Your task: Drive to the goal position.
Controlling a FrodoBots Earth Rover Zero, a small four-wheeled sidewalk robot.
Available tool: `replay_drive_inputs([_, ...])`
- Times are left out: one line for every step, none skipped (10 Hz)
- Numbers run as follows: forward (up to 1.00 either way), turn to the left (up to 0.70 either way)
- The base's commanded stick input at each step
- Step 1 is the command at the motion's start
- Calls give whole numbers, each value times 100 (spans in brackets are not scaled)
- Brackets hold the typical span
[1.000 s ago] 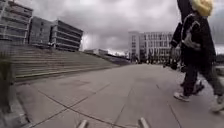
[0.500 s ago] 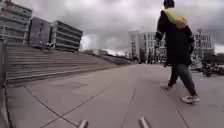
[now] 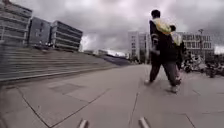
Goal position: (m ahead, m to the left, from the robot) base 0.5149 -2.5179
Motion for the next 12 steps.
replay_drive_inputs([50,0])
replay_drive_inputs([50,0])
replay_drive_inputs([50,0])
replay_drive_inputs([50,0])
replay_drive_inputs([50,0])
replay_drive_inputs([50,0])
replay_drive_inputs([50,0])
replay_drive_inputs([50,0])
replay_drive_inputs([50,0])
replay_drive_inputs([50,0])
replay_drive_inputs([50,0])
replay_drive_inputs([50,0])
